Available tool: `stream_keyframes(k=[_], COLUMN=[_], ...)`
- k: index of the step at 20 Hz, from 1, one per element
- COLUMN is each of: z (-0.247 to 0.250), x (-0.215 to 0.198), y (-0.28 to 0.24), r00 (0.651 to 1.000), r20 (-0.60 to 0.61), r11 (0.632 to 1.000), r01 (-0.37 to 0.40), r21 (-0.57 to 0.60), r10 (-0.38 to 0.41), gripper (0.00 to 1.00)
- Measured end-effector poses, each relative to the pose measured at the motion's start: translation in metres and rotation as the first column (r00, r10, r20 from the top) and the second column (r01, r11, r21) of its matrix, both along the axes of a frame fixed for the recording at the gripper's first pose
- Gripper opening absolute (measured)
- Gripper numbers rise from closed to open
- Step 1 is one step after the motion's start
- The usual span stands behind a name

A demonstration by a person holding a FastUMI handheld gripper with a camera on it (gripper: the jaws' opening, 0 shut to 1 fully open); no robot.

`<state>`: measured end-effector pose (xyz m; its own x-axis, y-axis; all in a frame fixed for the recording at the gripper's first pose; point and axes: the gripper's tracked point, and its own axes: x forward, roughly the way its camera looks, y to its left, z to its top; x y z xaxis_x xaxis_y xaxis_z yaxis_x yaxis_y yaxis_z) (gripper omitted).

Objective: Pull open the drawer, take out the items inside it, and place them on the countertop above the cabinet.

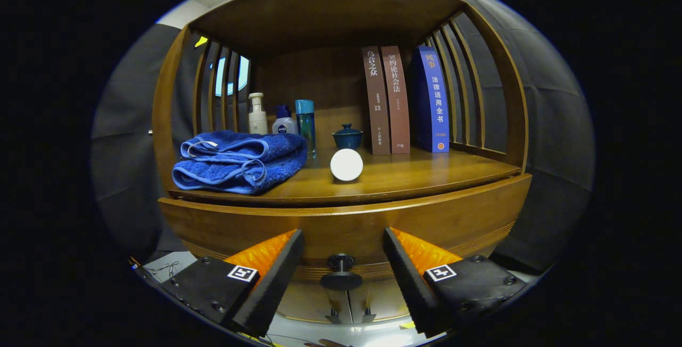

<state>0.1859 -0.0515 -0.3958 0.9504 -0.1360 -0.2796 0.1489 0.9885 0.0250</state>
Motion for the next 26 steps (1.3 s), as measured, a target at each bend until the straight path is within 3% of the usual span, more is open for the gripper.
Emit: stream_keyframes(k=[10, 17, 22, 26], z=[-0.001, -0.004, 0.026, 0.084], x=[0.006, 0.004, -0.014, -0.039], y=[-0.002, -0.001, 0.001, 0.014], r00=[1.0, 0.998, 1.0, 0.998], r20=[0.002, -0.065, -0.027, 0.055], r11=[1.0, 1.0, 1.0, 0.999], r01=[0.006, -0.007, -0.011, -0.035], r21=[-0.003, 0.005, 0.0, -0.04], r10=[-0.006, 0.007, 0.011, 0.038], gripper=[0.99, 0.99, 0.99, 0.99])
